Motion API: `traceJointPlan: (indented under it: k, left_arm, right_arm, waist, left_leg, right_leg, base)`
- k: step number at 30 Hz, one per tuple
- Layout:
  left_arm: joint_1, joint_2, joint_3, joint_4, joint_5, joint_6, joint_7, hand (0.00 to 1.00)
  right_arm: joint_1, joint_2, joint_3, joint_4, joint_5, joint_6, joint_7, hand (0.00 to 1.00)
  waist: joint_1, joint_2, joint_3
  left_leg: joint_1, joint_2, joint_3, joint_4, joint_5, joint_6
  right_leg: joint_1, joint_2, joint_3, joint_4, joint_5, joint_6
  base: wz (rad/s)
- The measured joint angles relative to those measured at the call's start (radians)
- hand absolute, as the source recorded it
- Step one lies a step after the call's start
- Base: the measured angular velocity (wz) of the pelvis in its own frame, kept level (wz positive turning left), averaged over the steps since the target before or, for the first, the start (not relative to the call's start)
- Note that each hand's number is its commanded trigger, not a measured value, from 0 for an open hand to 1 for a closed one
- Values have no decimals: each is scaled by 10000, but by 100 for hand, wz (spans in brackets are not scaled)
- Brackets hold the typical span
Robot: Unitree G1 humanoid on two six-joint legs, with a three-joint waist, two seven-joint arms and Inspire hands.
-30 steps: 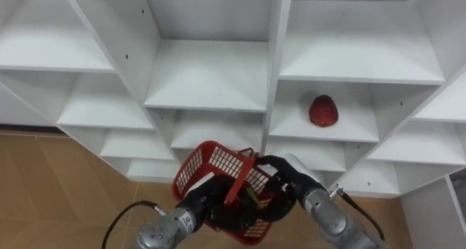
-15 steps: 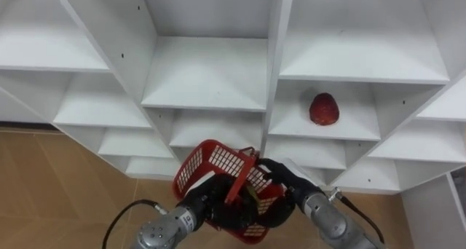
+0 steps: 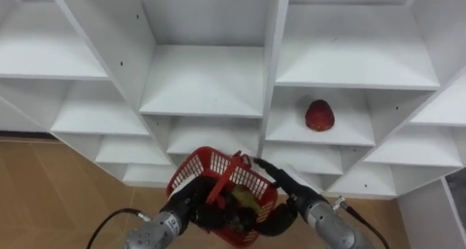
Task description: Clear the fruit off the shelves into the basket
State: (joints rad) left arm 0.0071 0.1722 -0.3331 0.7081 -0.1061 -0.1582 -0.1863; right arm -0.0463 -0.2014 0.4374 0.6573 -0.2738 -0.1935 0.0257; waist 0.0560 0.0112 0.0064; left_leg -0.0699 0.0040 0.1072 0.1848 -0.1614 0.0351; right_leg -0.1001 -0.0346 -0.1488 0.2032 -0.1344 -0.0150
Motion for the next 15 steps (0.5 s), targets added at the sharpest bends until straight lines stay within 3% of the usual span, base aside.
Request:
traceJointPlan:
  k: [3, 6, 8, 15]
  left_arm:
    - [384, 41, 249, 2, -8, 6, 107, 100]
    - [649, 22, 415, 8, -4, 38, 222, 100]
    - [728, 32, 653, 8, 2, 69, 308, 100]
    - [754, 31, 1077, 13, 3, 79, 571, 100]
  right_arm:
    - [502, -44, -419, -599, -1, 49, -48, 0]
    - [846, -36, -741, -1046, 1, 79, -194, 0]
    - [1060, -24, -895, -1158, 177, 85, -260, 0]
    - [1441, 38, -1551, -1298, 1518, 117, -278, 0]
  waist:
    - [-135, -173, -69]
    - [-210, -305, -68]
    - [-213, -401, -118]
    - [-255, -303, -5]
  left_leg:
    - [194, 10, 20, -41, -1, -2]
    - [457, 13, 66, -149, -8, -13]
    - [533, 9, 65, -171, -7, -13]
    - [956, 0, 57, -286, -16, -5]
  right_leg:
    - [183, 5, 31, -1, -32, -7]
    - [298, 34, 95, -31, -38, 2]
    - [418, 79, 99, -46, -33, 8]
    - [839, 113, 99, -206, 40, 47]
  base:
    - [0]
    - [-3]
    - [-3]
    - [0]
